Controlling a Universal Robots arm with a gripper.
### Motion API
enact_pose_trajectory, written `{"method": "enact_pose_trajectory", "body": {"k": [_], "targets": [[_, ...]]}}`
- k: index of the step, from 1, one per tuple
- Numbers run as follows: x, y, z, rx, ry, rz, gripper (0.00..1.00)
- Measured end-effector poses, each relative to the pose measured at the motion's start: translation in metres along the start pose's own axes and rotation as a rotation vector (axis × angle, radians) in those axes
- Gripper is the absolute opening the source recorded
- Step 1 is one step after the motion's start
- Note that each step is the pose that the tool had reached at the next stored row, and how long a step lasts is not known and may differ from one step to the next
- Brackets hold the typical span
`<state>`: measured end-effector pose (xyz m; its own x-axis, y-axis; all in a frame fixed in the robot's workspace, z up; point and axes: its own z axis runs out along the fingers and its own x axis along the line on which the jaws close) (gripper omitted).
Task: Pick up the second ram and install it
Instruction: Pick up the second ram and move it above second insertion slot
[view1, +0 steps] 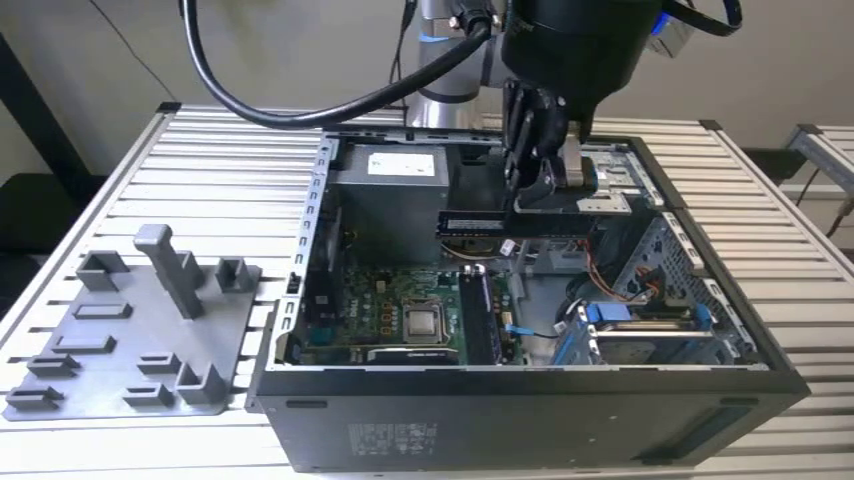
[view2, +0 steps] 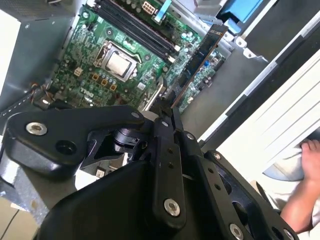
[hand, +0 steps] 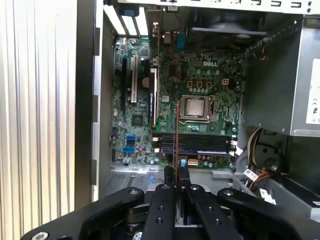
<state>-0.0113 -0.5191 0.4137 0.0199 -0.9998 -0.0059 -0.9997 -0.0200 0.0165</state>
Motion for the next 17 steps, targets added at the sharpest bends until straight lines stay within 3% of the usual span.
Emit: {"method": "enact_pose_trajectory", "body": {"k": [9,17], "targets": [[0.0003,-0.0178,-0.0002,0.0,0.0,0.0,0.14],[0.0003,-0.0181,-0.0002,0.0,0.0,0.0,0.14]]}}
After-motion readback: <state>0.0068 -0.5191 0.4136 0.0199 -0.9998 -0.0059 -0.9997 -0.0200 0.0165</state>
